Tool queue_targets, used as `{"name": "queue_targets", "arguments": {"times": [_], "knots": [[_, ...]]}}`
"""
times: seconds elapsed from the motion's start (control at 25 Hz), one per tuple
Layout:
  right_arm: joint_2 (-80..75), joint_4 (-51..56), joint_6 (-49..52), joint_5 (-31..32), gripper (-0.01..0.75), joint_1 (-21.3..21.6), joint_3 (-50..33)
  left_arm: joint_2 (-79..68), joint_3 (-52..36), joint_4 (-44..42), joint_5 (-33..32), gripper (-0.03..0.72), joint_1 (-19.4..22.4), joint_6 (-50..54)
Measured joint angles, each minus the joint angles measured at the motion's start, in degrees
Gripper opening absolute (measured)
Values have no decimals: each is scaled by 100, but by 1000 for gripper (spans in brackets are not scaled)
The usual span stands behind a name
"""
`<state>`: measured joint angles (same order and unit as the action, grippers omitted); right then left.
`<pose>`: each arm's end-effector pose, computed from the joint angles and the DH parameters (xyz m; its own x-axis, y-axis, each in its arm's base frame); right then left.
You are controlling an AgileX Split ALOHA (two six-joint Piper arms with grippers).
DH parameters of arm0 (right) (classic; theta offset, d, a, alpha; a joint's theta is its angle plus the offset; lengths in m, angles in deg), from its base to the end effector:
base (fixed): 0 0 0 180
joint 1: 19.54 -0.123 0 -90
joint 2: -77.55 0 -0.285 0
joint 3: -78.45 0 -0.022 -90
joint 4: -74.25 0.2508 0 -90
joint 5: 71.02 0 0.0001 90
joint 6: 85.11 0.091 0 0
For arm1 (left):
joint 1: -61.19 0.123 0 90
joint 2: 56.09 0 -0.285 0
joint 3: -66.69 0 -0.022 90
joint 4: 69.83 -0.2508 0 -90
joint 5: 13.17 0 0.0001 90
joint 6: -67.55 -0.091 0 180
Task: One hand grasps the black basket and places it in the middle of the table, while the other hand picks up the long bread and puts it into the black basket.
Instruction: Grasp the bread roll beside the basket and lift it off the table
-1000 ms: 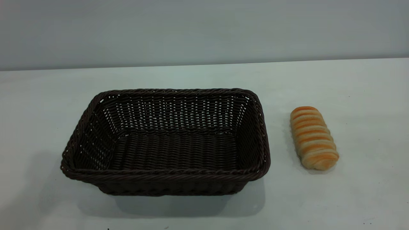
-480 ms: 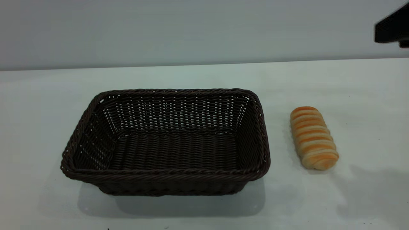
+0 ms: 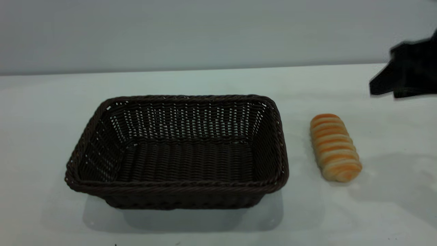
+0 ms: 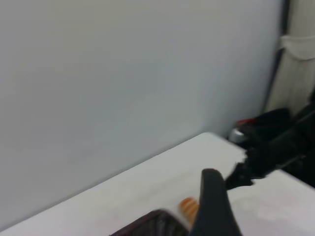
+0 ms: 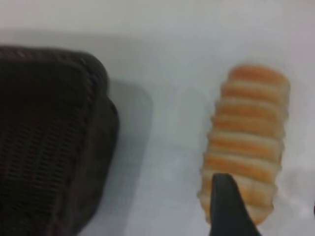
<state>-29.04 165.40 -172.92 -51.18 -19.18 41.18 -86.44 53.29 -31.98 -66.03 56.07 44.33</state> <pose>0.2982 0.0291 0.1378 -0.8135 0.0611 -0.5783 -0.1480 0.9399 0.3075 -0.0130 -0.0436 0.4634 -0.0179 -0.0277 -0.9995 0.5647 0.8246 -0.0329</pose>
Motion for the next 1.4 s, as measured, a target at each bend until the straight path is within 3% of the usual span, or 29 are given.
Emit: {"name": "queue_targets", "arguments": {"times": [0.32,0.6,0.8,0.88,1.08,1.4], "knots": [[-1278,44,-192,-64,399,-100,384,355,-88,-1334,-324,585,0,1045],[-2053,137,-288,-105,399,-524,846,475,-120,-1572,-361,585,0,1289],[-2401,228,-352,-126,390,-559,971,475,-155,-1624,-403,585,0,1334],[-2513,296,-400,-121,348,-559,1013,475,-161,-1629,-408,585,0,1339],[-2567,312,-550,-170,64,-559,1048,475,-161,-1629,-408,585,0,1339],[-1288,-257,-566,-724,31,-560,1309,475,-161,-1629,-392,585,0,1340]]}}
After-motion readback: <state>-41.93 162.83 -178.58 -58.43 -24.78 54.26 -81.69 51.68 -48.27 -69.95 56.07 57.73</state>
